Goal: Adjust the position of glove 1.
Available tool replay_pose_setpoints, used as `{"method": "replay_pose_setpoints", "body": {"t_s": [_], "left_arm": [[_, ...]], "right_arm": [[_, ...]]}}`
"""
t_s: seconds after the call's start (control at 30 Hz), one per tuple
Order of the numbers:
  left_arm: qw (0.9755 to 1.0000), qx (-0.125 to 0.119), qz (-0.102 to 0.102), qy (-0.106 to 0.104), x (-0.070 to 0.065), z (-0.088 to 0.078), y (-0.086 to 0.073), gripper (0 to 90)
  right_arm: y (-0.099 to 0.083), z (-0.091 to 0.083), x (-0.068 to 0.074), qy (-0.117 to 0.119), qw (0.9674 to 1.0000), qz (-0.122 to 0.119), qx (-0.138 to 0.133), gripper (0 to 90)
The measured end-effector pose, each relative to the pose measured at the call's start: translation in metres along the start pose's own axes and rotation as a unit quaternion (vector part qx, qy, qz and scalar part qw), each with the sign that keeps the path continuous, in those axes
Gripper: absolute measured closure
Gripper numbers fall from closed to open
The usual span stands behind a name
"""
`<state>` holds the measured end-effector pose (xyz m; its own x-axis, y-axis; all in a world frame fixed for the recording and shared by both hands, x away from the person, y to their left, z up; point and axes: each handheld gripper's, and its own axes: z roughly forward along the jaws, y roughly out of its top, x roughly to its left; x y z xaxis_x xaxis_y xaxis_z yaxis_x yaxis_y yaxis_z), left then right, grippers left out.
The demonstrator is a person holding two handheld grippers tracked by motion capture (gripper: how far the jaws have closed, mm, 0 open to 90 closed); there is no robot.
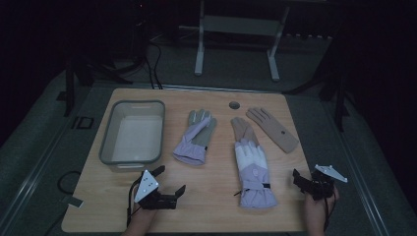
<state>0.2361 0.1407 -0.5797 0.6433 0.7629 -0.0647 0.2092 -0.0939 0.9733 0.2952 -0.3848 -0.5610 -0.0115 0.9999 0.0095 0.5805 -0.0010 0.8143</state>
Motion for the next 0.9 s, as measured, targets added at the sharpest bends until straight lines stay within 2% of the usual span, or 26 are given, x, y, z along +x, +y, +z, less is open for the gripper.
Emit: {"method": "replay_pose_setpoints", "body": {"t_s": [0.1, 0.17, 0.43, 0.5, 0.57, 0.67, 0.7, 0.83, 0.9], "left_arm": [[1.0000, 0.001, 0.004, 0.002, -0.001, 0.000, 0.000, 0.1], [1.0000, -0.001, 0.004, 0.003, -0.001, 0.000, 0.000, 0.1], [1.0000, 0.002, 0.008, 0.004, -0.002, 0.001, 0.000, 0.1], [1.0000, 0.002, 0.007, 0.004, -0.002, 0.001, 0.000, 0.1], [1.0000, 0.002, 0.008, 0.004, -0.002, 0.000, 0.000, 0.1], [1.0000, 0.001, 0.006, 0.004, -0.001, 0.000, 0.000, 0.1], [1.0000, 0.001, 0.005, 0.003, -0.001, 0.000, 0.000, 0.1], [1.0000, 0.001, 0.005, 0.004, -0.001, 0.000, 0.000, 0.1], [1.0000, 0.002, 0.007, 0.004, -0.002, 0.001, 0.000, 0.1]], "right_arm": [[0.001, 0.002, 0.001, 0.000, 0.9999, -0.004, 0.011, 14.6], [0.000, 0.001, 0.002, 0.002, 0.9999, -0.011, 0.007, 14.6], [-0.001, -0.002, 0.000, 0.007, 1.0000, -0.005, -0.001, 13.9], [0.002, -0.003, 0.000, 0.007, 0.9999, -0.008, 0.009, 13.2], [0.002, -0.003, 0.001, 0.022, 0.9997, -0.006, 0.005, 12.8], [0.002, -0.003, 0.004, 0.024, 0.9997, -0.010, 0.003, 12.9], [0.003, -0.004, 0.004, 0.032, 0.9994, -0.010, -0.003, 13.5], [0.008, -0.006, 0.003, 0.031, 0.9995, -0.003, -0.003, 13.5], [0.012, -0.007, 0.003, 0.024, 0.9997, -0.011, -0.001, 13.5]]}}
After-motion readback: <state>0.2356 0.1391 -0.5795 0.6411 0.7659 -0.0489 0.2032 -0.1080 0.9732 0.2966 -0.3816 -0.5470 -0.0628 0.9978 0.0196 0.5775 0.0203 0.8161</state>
